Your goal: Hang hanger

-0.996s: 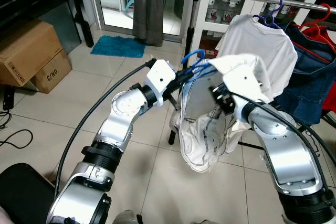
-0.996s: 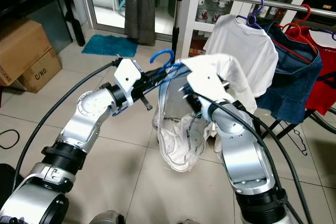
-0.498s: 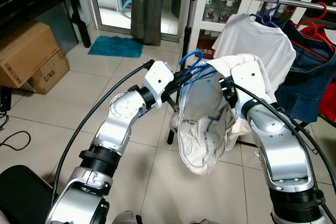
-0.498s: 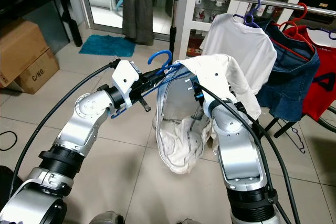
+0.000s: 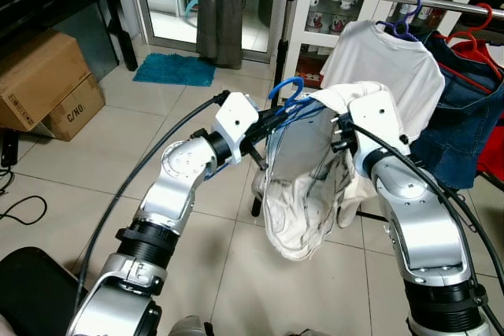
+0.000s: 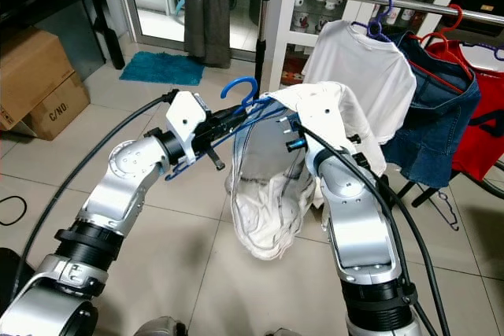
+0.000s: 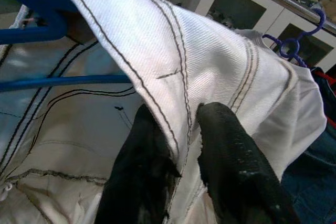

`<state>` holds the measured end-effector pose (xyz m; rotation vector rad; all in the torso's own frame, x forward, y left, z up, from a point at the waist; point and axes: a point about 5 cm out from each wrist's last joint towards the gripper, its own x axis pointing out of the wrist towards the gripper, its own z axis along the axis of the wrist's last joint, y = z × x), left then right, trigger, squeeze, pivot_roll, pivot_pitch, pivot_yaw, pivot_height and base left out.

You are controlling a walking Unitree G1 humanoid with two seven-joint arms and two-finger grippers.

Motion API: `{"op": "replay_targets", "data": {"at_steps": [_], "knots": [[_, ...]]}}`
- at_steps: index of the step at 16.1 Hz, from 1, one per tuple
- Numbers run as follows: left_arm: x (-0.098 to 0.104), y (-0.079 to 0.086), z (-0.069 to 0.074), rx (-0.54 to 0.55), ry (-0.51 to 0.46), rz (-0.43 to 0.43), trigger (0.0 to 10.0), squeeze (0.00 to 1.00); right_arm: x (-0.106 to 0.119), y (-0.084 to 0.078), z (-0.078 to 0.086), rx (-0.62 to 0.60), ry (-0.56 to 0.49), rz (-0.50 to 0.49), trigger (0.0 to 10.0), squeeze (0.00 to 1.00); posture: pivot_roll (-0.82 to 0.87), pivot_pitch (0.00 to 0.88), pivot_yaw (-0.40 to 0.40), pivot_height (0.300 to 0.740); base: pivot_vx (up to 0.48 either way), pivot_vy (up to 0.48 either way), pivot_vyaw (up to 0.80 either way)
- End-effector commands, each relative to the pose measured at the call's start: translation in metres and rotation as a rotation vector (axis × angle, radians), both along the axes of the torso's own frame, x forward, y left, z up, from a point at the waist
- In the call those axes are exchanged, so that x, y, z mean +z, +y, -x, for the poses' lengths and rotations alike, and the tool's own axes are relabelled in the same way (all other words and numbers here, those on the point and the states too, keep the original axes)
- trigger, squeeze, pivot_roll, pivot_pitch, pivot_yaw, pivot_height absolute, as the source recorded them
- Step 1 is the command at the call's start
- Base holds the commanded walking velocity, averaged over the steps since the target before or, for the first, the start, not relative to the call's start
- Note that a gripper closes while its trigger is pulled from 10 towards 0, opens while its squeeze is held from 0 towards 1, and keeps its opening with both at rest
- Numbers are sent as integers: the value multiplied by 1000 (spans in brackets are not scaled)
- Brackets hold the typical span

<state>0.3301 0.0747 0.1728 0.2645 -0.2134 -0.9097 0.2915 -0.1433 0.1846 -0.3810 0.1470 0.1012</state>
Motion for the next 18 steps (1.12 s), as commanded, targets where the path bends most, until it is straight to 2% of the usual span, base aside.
{"op": "replay_targets", "data": {"at_steps": [1, 7, 9, 10, 13, 16, 17, 18], "knots": [[16, -4, 3, -35, -58, 52, 0, 0, 5, -3, -2, 2, -20, 1, 0, 0, -6, 0, -43, 740, 0, 0, 0], [11, 5, 11, -68, -27, 14, 0, 0, 8, -7, -3, 22, -50, -39, 0, 0, -7, 0, -47, 740, 0, 0, 0], [7, 9, 13, -68, -13, 4, 0, 0, 9, -10, -2, 13, -59, -48, 0, 0, -8, 0, -44, 740, 0, 0, 0], [4, 12, 15, -78, 1, -6, 0, 0, 11, -14, -3, -17, -71, -84, 0, 0, -10, 0, -43, 740, 0, 0, 0], [-2, 16, 24, -120, 45, -27, 0, 0, 14, -35, -9, -119, -81, -118, 0, 0, -14, 0, -41, 740, 0, 0, 0], [-9, 18, 49, -271, 126, -79, 0, 0, 15, -73, -18, -255, -76, -118, 0, 0, -22, 0, -35, 740, 0, 0, 0], [-9, 18, 52, -289, 133, -78, 0, 0, 15, -78, -19, -270, -75, -111, 0, 0, -23, 0, -34, 740, 0, 0, 0], [-7, 20, 59, -315, 152, -64, 0, 0, 13, -94, -20, -309, -64, -102, 0, 0, -31, 0, -27, 740, 0, 0, 0]]}}
